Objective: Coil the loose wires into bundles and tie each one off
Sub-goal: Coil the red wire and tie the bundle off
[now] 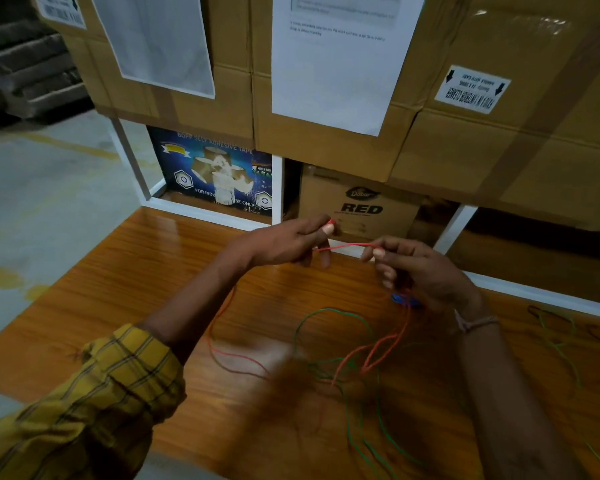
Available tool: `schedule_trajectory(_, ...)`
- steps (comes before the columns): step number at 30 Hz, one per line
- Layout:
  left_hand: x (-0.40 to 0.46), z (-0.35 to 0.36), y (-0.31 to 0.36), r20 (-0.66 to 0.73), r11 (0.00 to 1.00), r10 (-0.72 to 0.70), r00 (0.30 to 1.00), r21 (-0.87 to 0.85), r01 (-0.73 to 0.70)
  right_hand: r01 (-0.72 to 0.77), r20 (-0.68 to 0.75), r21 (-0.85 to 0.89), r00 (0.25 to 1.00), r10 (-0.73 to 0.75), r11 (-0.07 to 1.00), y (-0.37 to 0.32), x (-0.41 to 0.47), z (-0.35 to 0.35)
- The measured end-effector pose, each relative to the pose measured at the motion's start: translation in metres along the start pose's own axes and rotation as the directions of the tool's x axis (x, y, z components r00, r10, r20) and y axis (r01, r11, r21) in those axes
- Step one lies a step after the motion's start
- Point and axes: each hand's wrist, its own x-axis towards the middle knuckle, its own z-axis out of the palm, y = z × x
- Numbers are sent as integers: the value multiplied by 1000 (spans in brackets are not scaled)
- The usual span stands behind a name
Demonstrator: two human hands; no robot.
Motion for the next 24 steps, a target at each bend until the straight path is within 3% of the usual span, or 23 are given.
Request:
schedule_trajectory(6, -7, 4, -3, 234, 943, 64, 970, -333, 18, 157, -302, -72, 938, -171, 985, 8, 24, -5)
schedule_trajectory(9, -9, 6, -6, 301, 732, 237, 924, -680, 34, 152, -321, -178, 925, -204, 972, 18, 38, -2)
schedule_trajectory(12, -10, 7, -3, 214, 426, 387, 897, -904, 32, 148, -225, -194, 956, -190, 970, 30, 47, 8)
schedule_trajectory(15, -8, 8, -1, 73, 254, 379, 923, -967, -28, 193, -159, -211, 960, -228, 958, 41, 53, 18)
schedule_trajectory(20, -2, 6, -7, -103, 63, 241, 965, -991, -121, 206, -196, -252, 946, -258, 946, 51, 49, 26)
schedule_trajectory(24, 1, 6, -12, -162, 42, 117, 980, -985, -168, 236, -203, -211, 939, -279, 949, 60, 47, 25)
